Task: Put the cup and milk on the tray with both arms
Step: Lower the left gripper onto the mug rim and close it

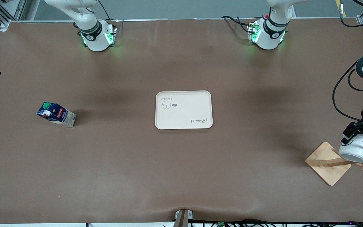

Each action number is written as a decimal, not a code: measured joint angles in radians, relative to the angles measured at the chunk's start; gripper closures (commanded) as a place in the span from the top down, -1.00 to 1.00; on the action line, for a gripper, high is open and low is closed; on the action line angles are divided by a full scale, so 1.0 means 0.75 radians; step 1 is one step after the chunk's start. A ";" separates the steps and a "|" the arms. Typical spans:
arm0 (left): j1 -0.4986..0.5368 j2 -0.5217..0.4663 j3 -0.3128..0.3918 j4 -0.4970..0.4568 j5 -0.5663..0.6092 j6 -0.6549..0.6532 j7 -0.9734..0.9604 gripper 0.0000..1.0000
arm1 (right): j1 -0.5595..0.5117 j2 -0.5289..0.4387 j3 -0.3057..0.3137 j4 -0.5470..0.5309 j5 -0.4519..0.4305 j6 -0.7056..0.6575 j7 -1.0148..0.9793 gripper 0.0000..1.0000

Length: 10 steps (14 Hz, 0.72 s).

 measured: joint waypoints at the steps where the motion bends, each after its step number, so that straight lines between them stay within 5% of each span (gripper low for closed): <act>1: 0.000 0.000 0.000 0.000 0.000 0.004 0.001 0.29 | 0.000 0.000 0.000 0.000 0.000 0.000 0.000 1.00; 4: -0.001 0.000 0.000 0.000 0.000 0.008 0.004 -0.07 | 0.000 0.000 0.000 0.000 0.000 0.000 0.000 1.00; 10: -0.006 0.000 -0.002 0.001 0.000 0.014 0.006 -0.28 | 0.000 0.000 0.000 0.000 0.000 0.000 0.000 1.00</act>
